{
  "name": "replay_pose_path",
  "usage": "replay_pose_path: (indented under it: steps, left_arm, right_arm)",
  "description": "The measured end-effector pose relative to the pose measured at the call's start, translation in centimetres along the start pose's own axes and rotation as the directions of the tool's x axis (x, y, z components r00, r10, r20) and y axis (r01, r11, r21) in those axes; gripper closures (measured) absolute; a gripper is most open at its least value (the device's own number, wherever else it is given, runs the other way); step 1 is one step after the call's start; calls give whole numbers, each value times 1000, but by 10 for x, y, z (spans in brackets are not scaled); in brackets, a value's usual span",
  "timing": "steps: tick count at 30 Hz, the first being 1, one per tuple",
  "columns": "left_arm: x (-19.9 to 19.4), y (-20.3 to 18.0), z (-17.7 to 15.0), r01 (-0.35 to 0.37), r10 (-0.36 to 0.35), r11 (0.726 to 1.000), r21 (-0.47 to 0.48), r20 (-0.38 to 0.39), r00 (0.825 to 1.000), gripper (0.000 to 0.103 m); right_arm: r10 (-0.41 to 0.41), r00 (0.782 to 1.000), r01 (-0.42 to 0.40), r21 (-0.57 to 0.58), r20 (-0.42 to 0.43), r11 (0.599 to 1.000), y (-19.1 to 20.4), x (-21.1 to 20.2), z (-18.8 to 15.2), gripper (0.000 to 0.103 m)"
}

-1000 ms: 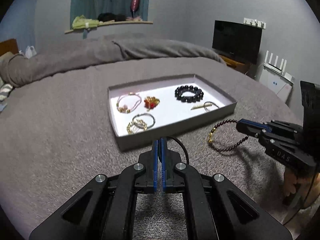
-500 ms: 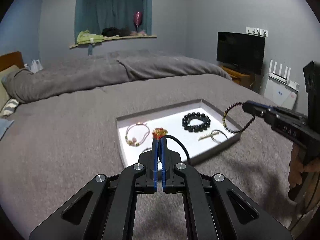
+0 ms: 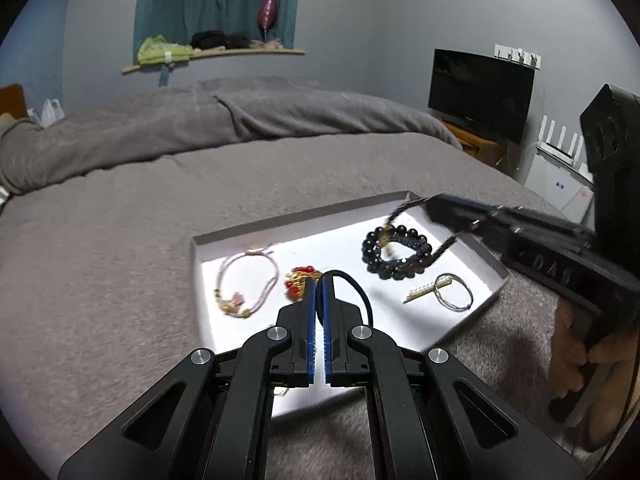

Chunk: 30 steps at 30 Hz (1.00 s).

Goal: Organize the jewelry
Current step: 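Carry the hair tie and red bead bracelet over the box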

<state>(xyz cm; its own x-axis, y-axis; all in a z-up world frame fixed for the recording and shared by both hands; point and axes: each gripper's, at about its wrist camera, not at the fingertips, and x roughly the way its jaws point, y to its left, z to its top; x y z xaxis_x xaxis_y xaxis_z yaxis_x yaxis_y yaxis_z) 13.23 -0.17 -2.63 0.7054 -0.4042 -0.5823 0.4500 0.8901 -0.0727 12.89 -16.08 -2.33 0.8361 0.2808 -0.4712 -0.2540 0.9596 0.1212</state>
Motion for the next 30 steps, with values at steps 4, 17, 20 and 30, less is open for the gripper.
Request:
replay_pose_path:
  steps: [4, 17, 20, 30]
  left_arm:
    - [22, 1, -5, 33, -34, 999, -28, -32, 999, 99]
    - [40, 3, -21, 29, -31, 999, -25, -92, 995, 99]
    - [42, 3, -23, 26, -28, 999, -24, -97, 995, 99]
    - [55, 3, -26, 31, -34, 999, -18, -145, 989, 99]
  right_arm:
    - [24, 998, -23, 13, -51, 1000, -4, 18, -8, 97]
    - [-50, 985, 58, 40, -165, 998, -18, 41, -26, 97]
    - [-51, 981, 58, 32, -189, 998, -16, 46, -30, 97]
    - [-77, 970, 87, 34, -229, 996, -16, 54, -36, 97]
